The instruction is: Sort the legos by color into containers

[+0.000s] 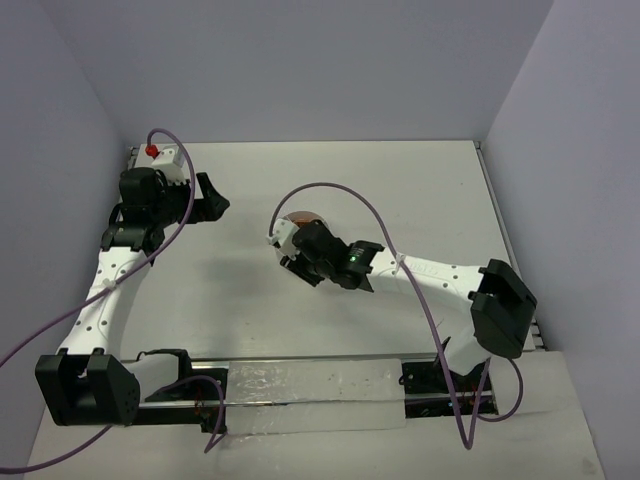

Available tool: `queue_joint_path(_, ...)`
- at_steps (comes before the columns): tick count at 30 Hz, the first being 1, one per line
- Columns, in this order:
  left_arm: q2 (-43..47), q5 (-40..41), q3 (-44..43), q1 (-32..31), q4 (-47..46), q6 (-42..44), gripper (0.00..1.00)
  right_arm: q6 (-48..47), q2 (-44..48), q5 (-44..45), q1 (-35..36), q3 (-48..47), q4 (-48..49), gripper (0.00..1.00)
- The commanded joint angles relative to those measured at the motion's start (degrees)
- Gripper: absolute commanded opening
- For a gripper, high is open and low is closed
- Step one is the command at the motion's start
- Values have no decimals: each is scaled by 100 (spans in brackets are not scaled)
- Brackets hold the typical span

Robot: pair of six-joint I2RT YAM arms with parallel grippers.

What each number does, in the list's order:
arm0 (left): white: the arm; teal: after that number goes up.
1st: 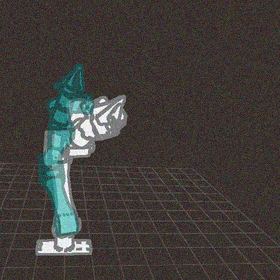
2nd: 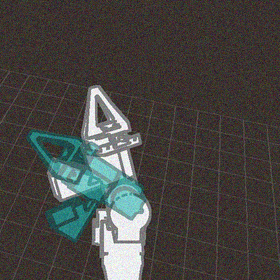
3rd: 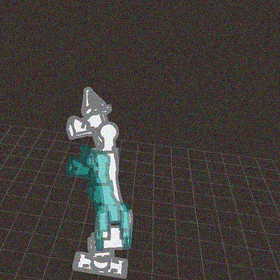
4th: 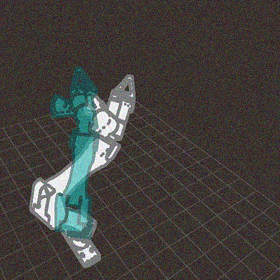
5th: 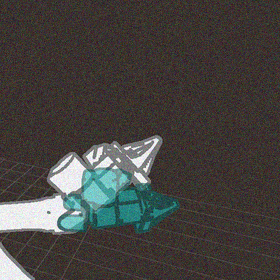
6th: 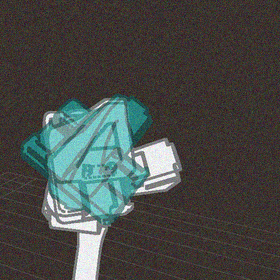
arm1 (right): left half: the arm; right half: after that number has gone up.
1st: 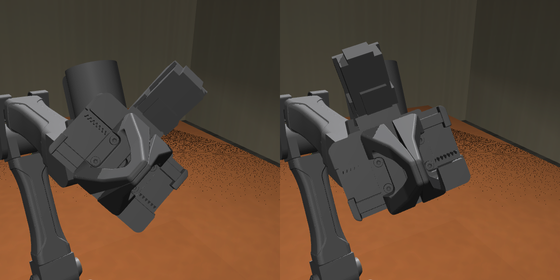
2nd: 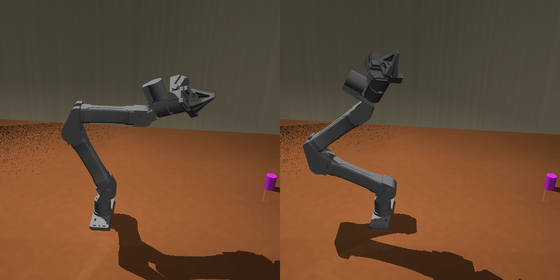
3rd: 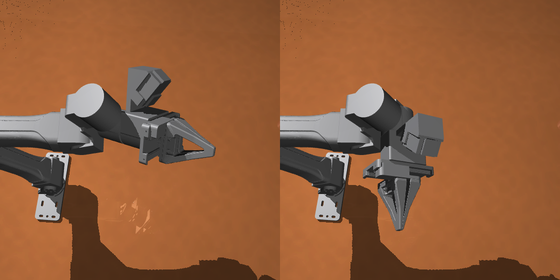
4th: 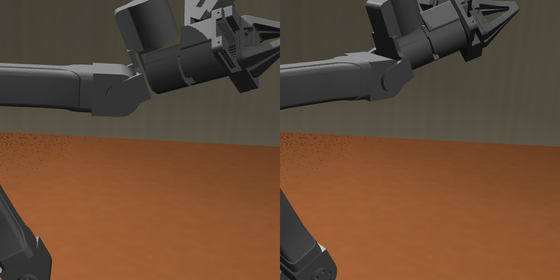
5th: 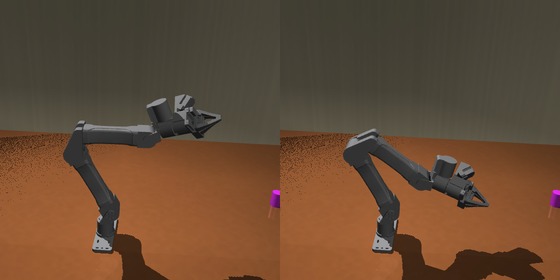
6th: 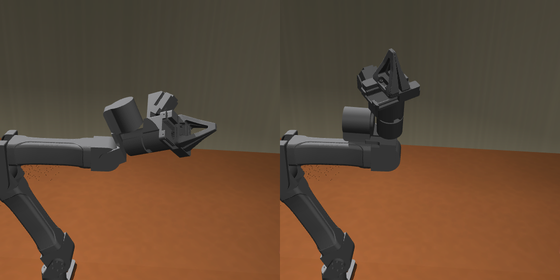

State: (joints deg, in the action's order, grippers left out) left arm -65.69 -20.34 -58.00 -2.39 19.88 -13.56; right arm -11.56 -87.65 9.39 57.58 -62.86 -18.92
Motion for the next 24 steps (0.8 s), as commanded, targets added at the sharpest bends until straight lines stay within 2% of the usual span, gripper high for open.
queue_joint_path(1, 4, -14, -254, 28, -256, -85, 99, 285, -185, 349, -69, -577, 44, 0)
queue_joint_path(10, -93, 1, -335, 28, -230, 12, 99, 286, -568, 564, -91, -848, 79, 0)
queue_joint_path(24, -58, 92, -283, 28, -195, 143, 99, 259, -947, 635, -239, -1204, 72, 12)
